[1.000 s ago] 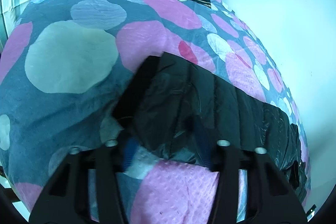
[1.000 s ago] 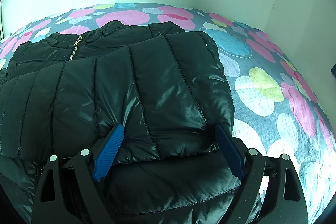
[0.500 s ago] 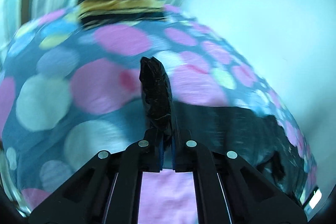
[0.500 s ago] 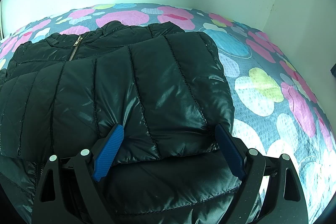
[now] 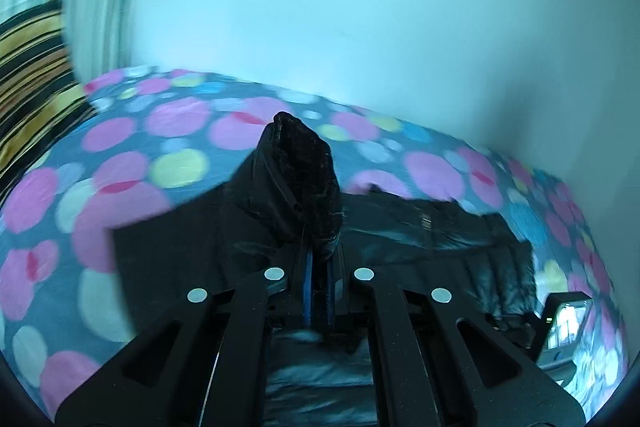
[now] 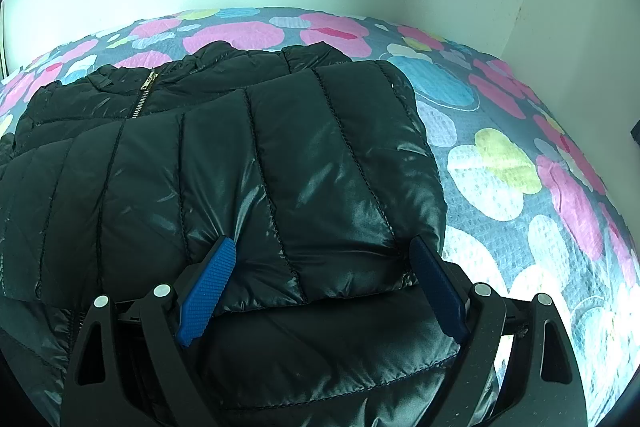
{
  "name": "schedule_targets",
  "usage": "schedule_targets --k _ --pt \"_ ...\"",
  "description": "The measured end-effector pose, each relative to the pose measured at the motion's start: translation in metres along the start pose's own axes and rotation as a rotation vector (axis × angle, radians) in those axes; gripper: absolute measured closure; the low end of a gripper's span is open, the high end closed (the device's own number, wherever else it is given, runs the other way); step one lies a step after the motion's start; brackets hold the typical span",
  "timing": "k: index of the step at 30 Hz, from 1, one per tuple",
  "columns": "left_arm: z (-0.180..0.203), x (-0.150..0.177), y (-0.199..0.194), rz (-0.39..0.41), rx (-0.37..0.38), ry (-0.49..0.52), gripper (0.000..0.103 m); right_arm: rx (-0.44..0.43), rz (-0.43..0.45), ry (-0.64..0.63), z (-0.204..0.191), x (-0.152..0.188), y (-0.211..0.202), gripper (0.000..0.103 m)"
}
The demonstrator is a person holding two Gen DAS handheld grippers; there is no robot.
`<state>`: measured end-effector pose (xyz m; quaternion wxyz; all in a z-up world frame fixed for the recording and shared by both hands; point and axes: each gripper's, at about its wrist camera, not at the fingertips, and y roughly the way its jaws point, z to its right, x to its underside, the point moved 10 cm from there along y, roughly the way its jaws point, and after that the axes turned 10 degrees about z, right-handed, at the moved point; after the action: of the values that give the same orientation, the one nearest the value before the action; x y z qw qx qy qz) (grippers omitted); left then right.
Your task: Fold large clothes
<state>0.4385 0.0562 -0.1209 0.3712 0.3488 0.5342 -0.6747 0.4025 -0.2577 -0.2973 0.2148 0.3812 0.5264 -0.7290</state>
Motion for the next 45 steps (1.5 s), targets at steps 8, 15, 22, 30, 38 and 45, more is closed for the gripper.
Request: schedule_targets --k 8,15,22,30,38,45 --pt "0.1 0.03 0.036 -0.077 0.096 0.116 0.099 -0.003 0.0 0.003 0.0 -0.001 0.0 0.016" --pt "0.149 0.077 0.065 -0.186 0.149 0.157 0.099 -0.012 -0.001 0.012 -0.002 -0.002 0.002 0.016" --pt "0.184 0.101 0.075 -0.242 0.224 0.187 0.096 -0.015 -0.001 0.016 -0.004 -0.003 0.003 0.016" --pt "0.182 0.088 0.06 -0.209 0.221 0.2 0.047 -0.025 0.0 0.034 -0.004 -0.002 0.002 0.015" --pt "0.109 0.05 0.014 -0.081 0.103 0.168 0.032 -0.047 0.013 0.055 0.004 -0.007 -0.008 0.015" --pt "-0.018 0.066 0.002 -0.08 -0.15 0.135 0.031 -0.118 0.082 0.053 0.006 -0.032 -0.056 0.017"
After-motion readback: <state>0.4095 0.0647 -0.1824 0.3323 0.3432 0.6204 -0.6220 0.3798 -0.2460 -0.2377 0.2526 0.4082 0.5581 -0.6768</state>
